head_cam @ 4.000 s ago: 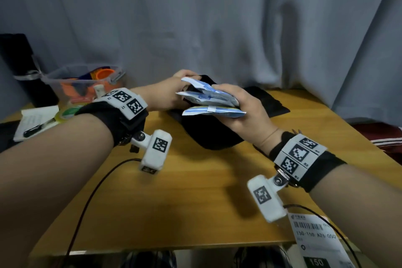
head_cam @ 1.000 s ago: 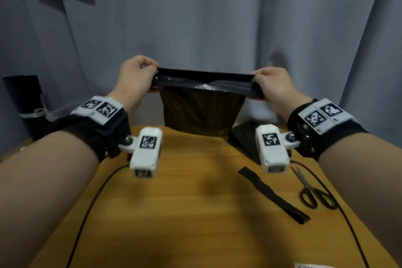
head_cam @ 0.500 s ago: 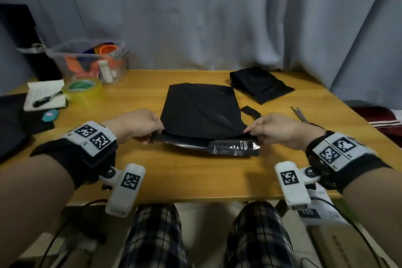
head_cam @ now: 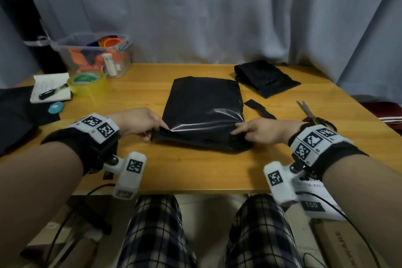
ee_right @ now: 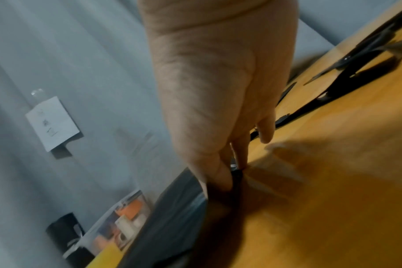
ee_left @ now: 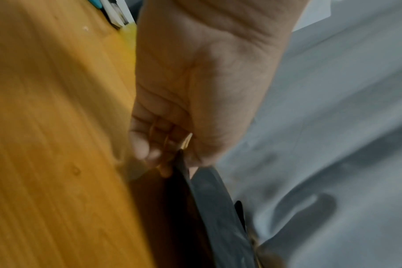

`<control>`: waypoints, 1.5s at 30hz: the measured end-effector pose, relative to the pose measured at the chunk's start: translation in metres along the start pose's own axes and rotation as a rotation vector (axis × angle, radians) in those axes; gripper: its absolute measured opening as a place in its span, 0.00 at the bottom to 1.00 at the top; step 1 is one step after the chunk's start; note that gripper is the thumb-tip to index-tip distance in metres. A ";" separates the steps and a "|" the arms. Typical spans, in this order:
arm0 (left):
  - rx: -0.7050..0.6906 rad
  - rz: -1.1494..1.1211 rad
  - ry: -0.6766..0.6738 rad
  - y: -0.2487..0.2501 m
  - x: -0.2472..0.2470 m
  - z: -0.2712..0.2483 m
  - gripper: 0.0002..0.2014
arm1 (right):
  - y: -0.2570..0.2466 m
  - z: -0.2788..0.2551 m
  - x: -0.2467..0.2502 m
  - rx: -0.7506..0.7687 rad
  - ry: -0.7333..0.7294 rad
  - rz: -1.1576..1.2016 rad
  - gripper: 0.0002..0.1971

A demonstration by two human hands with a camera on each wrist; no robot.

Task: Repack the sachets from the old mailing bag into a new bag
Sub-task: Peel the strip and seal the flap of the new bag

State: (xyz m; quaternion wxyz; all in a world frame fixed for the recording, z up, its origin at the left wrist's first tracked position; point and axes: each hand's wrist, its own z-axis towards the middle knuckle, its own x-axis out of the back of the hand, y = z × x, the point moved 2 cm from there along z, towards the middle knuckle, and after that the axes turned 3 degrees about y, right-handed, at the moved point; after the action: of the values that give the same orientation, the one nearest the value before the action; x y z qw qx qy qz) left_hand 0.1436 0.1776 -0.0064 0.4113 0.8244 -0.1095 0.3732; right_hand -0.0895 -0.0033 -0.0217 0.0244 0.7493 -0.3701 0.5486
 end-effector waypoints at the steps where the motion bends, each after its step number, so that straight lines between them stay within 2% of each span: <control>1: 0.005 0.006 -0.019 0.000 -0.002 -0.001 0.14 | -0.001 0.002 0.001 -0.012 0.018 0.019 0.22; 2: 0.020 0.037 -0.056 0.001 -0.004 -0.002 0.13 | -0.002 0.004 0.003 -0.013 0.050 0.020 0.20; 4: 0.011 0.191 -0.114 0.005 -0.006 0.000 0.19 | -0.006 0.009 0.008 -0.001 0.172 -0.047 0.16; 5: -0.041 0.293 -0.079 0.010 -0.005 0.003 0.22 | -0.008 0.012 0.010 0.016 0.256 -0.099 0.14; 7: -0.226 0.435 0.123 0.023 -0.004 0.008 0.21 | -0.010 0.017 0.011 0.052 0.360 -0.147 0.12; 8: -0.314 0.441 0.191 0.031 -0.006 0.011 0.18 | -0.013 0.020 0.009 0.061 0.345 -0.141 0.15; 9: -0.379 0.451 0.178 0.038 -0.011 0.015 0.17 | -0.015 0.023 0.006 0.061 0.288 -0.122 0.19; 10: -0.399 0.494 0.086 0.043 -0.018 0.020 0.19 | -0.017 0.026 0.003 0.055 0.210 -0.100 0.21; 12: -0.310 0.633 -0.143 0.049 -0.033 0.033 0.25 | -0.019 0.033 -0.002 0.024 0.077 -0.058 0.24; 13: -0.257 0.687 -0.213 0.050 -0.038 0.038 0.27 | -0.018 0.036 -0.002 0.007 0.048 -0.037 0.24; 15: -0.216 0.723 -0.255 0.052 -0.042 0.054 0.28 | -0.014 0.047 0.002 -0.034 0.020 -0.010 0.26; 22: -0.185 0.687 -0.225 0.062 -0.033 0.093 0.32 | -0.002 0.086 0.025 -0.148 -0.033 -0.062 0.36; 26: -0.194 0.609 -0.278 0.055 -0.023 0.088 0.37 | -0.001 0.090 0.031 -0.161 -0.088 -0.070 0.49; 28: -0.250 0.600 -0.260 0.049 -0.021 0.080 0.37 | -0.001 0.084 0.025 -0.127 -0.098 -0.151 0.52; 30: -0.325 0.636 -0.193 0.044 -0.022 0.072 0.36 | -0.002 0.075 0.019 -0.066 -0.016 -0.176 0.48; 34: -0.367 0.675 -0.120 0.041 -0.029 0.060 0.33 | -0.009 0.057 0.012 0.082 0.200 -0.212 0.30; 36: -0.362 0.680 -0.106 0.040 -0.031 0.052 0.32 | -0.012 0.047 0.009 0.111 0.235 -0.270 0.23; 39: -0.361 0.677 -0.094 0.033 -0.031 0.040 0.32 | -0.011 0.031 0.003 0.118 0.224 -0.269 0.21; 42: -0.378 0.656 -0.093 0.025 -0.033 0.026 0.34 | -0.004 0.014 -0.001 0.084 0.092 -0.199 0.32; 45: -0.454 0.619 -0.084 0.026 -0.041 0.015 0.37 | 0.000 0.003 -0.006 0.042 -0.003 -0.196 0.44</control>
State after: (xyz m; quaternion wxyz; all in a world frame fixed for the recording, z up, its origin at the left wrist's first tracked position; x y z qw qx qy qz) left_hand 0.1104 0.1450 -0.0251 0.4463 0.6550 -0.4497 0.4118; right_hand -0.0878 -0.0012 -0.0274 0.0615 0.7832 -0.2834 0.5500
